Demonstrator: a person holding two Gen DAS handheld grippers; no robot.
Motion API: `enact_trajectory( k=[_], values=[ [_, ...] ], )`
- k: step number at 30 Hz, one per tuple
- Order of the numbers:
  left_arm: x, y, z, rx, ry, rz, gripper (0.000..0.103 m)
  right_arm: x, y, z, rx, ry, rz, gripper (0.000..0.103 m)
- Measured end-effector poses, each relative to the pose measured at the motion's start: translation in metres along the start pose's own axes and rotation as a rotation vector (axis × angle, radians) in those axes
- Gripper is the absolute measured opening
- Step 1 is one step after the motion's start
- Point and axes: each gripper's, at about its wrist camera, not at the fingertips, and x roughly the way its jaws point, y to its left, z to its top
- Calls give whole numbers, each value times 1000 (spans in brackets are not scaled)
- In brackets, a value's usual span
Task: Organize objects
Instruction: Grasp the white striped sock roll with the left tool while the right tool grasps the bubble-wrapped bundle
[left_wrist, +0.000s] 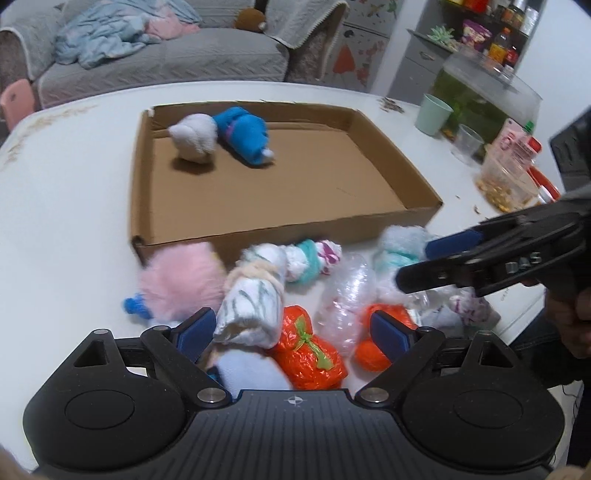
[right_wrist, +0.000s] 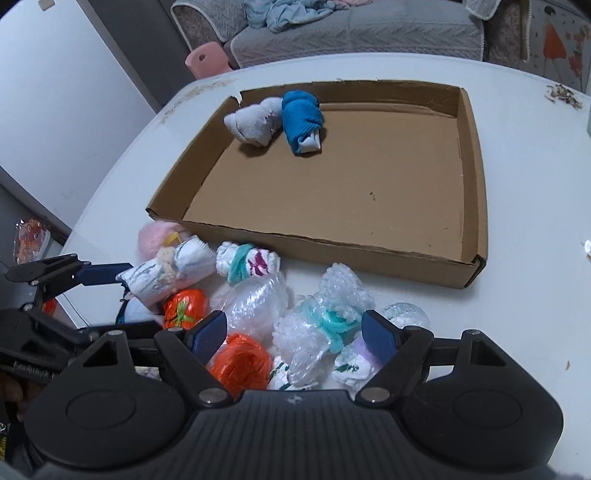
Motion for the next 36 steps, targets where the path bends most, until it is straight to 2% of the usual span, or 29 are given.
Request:
enact_trajectory(
  k=[3,6,11,20,23,25,28,30,36],
  values=[
    [8,-3,3,-19,13,-16,95,1,-1,0,-12,7,-13,75],
    [14,-3,7,-42,28,-36,97,0,-6,1,-13,15,-41,68],
    [29,9,13,-145,80,-87,98,-1,-9,3,-31,23,-95,69],
    [45,25,20,-279,107,-162,96,3,-14,16,-15,20,-87,68],
    [51,27,23,-303,123,-177,87,11,-10,20,-58,42,-102,66],
    [53,28,25,-310,128,-173,76,20,-7,21,-89,64,-108,54],
    [54,31,26,-338,131,-183,59,26,-7,19,-101,84,-119,48],
    [55,32,25,-350,128,-176,51,23,-8,18,-101,75,-114,46],
    [53,32,24,-357,114,-175,45,10,-14,19,-68,32,-83,43]
  ],
)
